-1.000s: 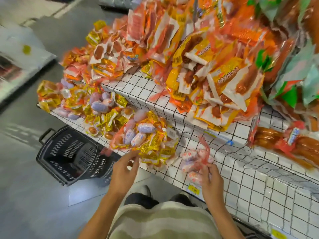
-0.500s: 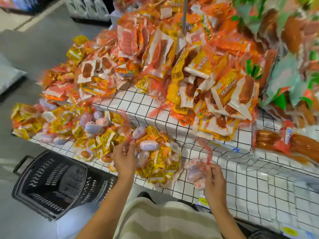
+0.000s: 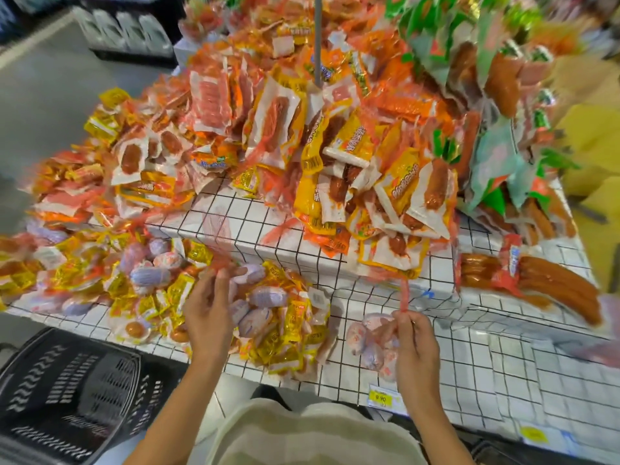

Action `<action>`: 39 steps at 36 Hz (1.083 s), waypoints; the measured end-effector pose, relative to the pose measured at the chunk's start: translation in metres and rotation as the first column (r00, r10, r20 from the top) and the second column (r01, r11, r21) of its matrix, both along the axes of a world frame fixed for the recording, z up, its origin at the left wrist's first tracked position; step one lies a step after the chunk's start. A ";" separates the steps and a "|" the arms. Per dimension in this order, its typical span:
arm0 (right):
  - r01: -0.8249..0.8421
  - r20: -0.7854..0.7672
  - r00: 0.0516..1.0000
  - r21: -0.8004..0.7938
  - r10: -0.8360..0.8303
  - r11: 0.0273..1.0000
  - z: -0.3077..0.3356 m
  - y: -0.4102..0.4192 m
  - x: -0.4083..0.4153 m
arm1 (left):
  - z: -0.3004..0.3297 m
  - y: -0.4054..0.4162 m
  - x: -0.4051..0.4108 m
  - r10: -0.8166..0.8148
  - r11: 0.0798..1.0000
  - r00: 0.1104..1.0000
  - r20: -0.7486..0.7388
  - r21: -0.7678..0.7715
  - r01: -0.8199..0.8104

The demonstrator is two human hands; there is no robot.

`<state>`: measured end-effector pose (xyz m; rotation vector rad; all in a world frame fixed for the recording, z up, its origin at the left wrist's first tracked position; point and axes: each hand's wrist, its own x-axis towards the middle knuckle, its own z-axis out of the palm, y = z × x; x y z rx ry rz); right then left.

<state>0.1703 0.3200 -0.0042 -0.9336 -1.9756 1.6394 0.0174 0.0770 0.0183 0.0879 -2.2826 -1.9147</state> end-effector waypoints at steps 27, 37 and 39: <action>-0.691 -0.282 0.677 0.073 0.679 0.719 0.122 -0.088 -0.065 | 0.098 -0.093 0.110 0.377 0.919 0.926 -0.026 0.133 -0.370; -0.834 -0.242 0.548 -0.084 0.801 0.545 0.127 -0.236 -0.076 | 0.039 -0.239 0.174 0.657 0.738 0.745 0.112 0.105 -0.667; -0.835 -0.224 0.550 -0.107 0.805 0.540 0.120 -0.274 -0.077 | 0.029 -0.272 0.185 0.678 0.705 0.717 0.161 0.133 -0.697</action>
